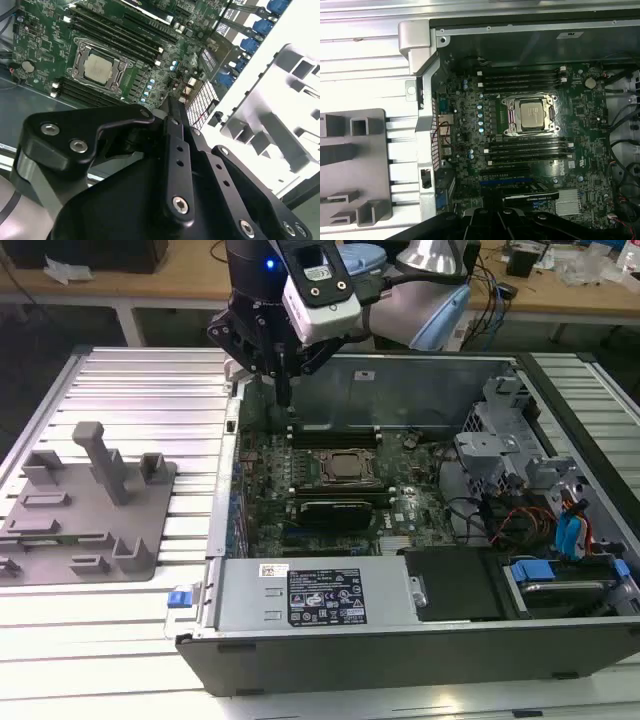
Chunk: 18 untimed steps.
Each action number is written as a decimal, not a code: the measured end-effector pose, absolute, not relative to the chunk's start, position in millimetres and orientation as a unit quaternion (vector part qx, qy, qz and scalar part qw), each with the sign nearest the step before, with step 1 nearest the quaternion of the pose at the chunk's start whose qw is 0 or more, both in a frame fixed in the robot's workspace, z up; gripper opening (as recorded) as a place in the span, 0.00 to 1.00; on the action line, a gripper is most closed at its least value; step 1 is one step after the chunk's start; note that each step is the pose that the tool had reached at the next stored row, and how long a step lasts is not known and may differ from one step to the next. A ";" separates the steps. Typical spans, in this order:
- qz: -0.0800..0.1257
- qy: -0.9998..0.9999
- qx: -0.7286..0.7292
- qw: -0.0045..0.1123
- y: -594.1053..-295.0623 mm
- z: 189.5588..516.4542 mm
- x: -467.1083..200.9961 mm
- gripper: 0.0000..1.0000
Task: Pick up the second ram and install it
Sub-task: 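Reach for the second ram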
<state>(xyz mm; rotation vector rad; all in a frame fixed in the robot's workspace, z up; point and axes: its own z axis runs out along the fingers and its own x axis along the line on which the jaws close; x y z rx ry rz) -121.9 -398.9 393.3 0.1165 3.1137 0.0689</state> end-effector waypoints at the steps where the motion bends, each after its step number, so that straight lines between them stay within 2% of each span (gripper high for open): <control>1: 0.022 0.999 0.037 0.012 -398.9 393.3 -121.9 0.08; 18: 0.022 0.999 0.037 0.012 -398.8 393.3 -130.6 0.08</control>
